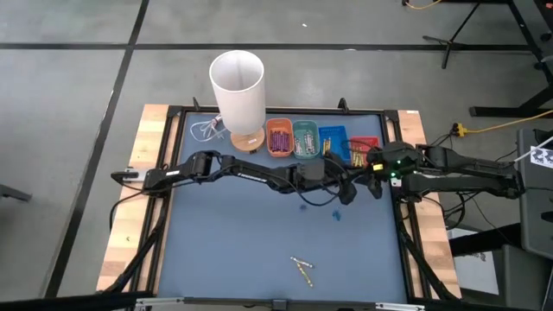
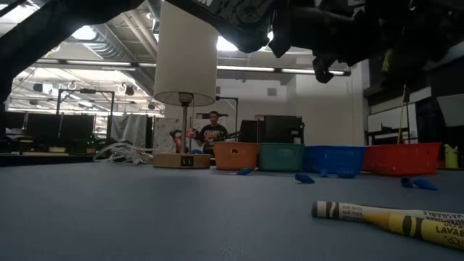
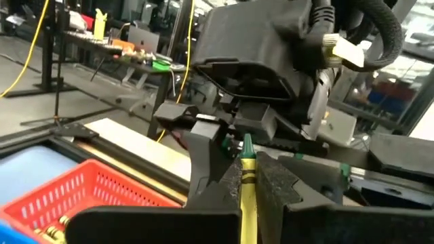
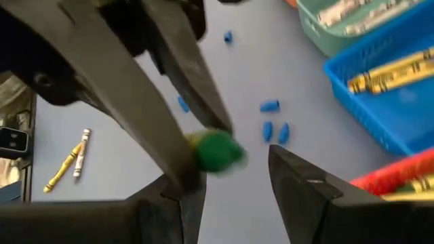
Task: Sort crayons
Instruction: Put the green crayon into the orange bin
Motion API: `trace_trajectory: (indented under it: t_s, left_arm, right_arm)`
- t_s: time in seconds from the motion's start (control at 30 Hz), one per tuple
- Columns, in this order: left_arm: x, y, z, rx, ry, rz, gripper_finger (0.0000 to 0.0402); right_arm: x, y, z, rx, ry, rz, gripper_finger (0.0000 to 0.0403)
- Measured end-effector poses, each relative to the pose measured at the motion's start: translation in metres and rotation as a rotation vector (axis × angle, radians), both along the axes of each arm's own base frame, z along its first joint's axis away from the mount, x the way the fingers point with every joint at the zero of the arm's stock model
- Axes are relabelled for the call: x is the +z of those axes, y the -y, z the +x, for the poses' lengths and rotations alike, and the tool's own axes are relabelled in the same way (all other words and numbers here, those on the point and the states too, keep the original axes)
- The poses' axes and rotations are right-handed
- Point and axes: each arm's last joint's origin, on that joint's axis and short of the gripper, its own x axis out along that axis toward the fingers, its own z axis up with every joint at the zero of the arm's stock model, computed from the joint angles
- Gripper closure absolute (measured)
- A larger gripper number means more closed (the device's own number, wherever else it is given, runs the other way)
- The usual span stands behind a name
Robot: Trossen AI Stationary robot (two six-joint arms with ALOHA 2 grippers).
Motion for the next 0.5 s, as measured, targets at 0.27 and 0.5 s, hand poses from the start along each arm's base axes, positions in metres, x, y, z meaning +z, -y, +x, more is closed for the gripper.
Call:
trace_trajectory:
  t_s: [0.27,0.5]
  left_arm:
    - [0.0041,-0.0009,-0.0003,0.005,0.028,0.045,0.0396]
    - [0.0044,-0.0009,-0.0003,0.005,0.031,0.045,0.0396]
  right_arm:
    - [0.0004,-0.0025,0.0001,0.098,0.014,0.023,0.0244]
    - [-0.0007,-0.0039,-0.0010,0.128,0.003,0.054,0.0244]
